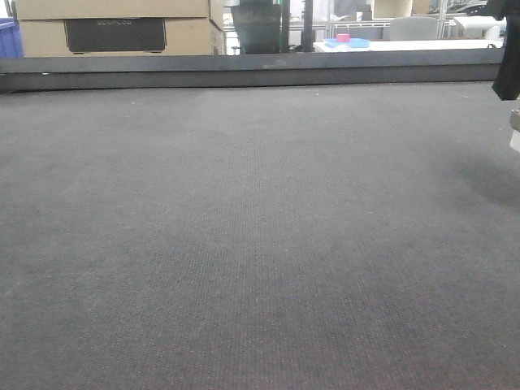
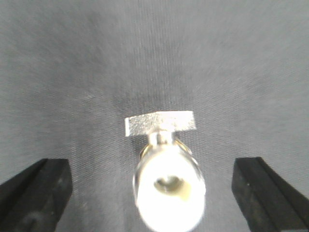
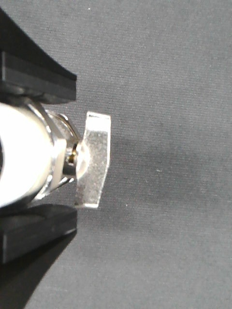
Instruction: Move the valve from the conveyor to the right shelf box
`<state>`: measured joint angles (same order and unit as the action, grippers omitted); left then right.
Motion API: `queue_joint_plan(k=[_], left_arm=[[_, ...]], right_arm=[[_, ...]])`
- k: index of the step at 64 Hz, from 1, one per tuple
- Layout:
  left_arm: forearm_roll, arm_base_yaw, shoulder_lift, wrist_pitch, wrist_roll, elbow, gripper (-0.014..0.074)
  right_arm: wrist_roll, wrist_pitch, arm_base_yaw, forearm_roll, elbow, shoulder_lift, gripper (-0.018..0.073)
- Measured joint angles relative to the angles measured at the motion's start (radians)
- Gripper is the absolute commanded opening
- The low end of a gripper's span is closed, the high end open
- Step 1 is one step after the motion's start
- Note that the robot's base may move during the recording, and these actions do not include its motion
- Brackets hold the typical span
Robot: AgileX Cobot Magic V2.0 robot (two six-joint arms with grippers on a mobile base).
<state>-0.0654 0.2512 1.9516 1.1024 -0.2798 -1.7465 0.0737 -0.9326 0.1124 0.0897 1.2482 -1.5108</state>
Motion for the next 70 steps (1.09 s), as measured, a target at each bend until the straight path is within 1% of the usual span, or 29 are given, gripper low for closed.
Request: queue_joint_plan(k=[17, 19, 22, 25, 29, 30, 34, 35, 37, 53, 58, 65, 70], left_arm=[[-0.006, 0.000, 0.084, 0.000, -0.002, 0.000, 0.0564], [-0.006, 0.000, 0.088, -0.001, -0.002, 0.000, 0.0553], [-0.006, 0.000, 0.090, -0.001, -0.002, 0.000, 0.0506], [-0.006, 0.000, 0.090, -0.001, -0.002, 0.000, 0.0439], [-0.006, 0.000, 0.090, -0.001, -0.002, -0.002, 0.0290], [-0.008, 0.000, 0.090, 0.002, -0.002, -0.002, 0.0231], [-0.013, 0.000, 0.090, 0.006, -0.002, -0.002, 0.0060], [-0.013, 0.000, 0.090, 0.006, -0.006, -0.002, -0.0009], [-0.013, 0.000, 0.090, 0.008, -0.006, -0.003, -0.0104], [-0.022, 0.000, 0.070, 0.090, -0.004, -0.027, -0.0111], [-0.027, -0.013, 0.036, 0.107, 0.011, -0.029, -0.0111], [-0.027, -0.051, -0.037, 0.116, 0.027, -0.037, -0.0111], [-0.012, -0.097, -0.098, 0.119, 0.059, -0.039, -0.0111]], right_arm=[[0.000, 0.016, 0.000, 0.000, 0.000, 0.000, -0.0154], [0.000, 0.016, 0.000, 0.000, 0.000, 0.000, -0.0154], [0.000, 0.016, 0.000, 0.000, 0.000, 0.000, -0.0154], [0.000, 0.016, 0.000, 0.000, 0.000, 0.000, -0.0154], [0.000, 0.016, 0.000, 0.000, 0.000, 0.000, -0.0154], [0.000, 0.016, 0.000, 0.000, 0.000, 0.000, -0.0154], [0.000, 0.016, 0.000, 0.000, 0.000, 0.000, -0.0154], [0.000, 0.016, 0.000, 0.000, 0.000, 0.000, -0.0154], [0.000, 0.016, 0.000, 0.000, 0.000, 0.000, -0.0154], [0.002, 0.016, 0.000, 0.000, 0.000, 0.000, -0.0154], [0.002, 0.016, 0.000, 0.000, 0.000, 0.000, -0.0154], [0.002, 0.017, 0.000, 0.000, 0.000, 0.000, -0.0154], [0.002, 0.015, 0.000, 0.000, 0.000, 0.005, -0.0154]])
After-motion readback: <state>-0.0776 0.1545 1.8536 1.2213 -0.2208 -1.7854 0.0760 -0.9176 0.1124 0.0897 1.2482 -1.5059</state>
